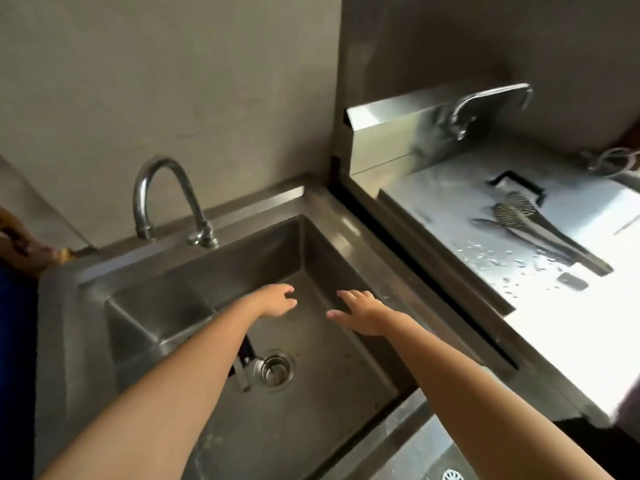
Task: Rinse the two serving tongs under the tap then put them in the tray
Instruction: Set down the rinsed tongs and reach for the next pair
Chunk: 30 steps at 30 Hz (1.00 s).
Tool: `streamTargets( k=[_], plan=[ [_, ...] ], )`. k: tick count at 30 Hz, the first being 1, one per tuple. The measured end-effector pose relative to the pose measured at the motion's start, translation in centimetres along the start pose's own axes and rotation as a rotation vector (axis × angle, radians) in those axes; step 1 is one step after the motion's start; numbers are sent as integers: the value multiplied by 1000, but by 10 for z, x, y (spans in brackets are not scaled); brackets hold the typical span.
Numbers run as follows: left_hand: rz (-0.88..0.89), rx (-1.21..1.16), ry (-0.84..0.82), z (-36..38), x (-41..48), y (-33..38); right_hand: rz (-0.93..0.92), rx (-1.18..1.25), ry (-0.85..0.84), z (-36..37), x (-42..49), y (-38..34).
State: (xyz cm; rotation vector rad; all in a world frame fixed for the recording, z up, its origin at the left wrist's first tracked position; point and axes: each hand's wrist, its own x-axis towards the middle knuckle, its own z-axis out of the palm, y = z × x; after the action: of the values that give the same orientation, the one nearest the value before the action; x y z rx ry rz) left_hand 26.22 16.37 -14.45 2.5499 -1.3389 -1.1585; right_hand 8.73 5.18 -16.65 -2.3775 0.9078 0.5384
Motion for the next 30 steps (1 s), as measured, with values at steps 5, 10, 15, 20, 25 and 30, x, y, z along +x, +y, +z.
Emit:
streamTargets(
  k=[5,10,15,20,25,30],
  plan=[
    [114,62,3,-20,0,87,122,-26,29,-49,-43,46],
    [249,121,-29,-24,5,178,129,61,143,-97,-96,108],
    [321,112,-5,-21,8,263,150,61,289,-136,-130,167],
    [410,78,4,-8,18,337,216,-34,296,-159,-141,225],
    [433,70,24,18,40,386,293,-69,417,-165,-138,279],
    [443,150,36,53,67,401,361,-40,565,-155,-132,321]
  ],
)
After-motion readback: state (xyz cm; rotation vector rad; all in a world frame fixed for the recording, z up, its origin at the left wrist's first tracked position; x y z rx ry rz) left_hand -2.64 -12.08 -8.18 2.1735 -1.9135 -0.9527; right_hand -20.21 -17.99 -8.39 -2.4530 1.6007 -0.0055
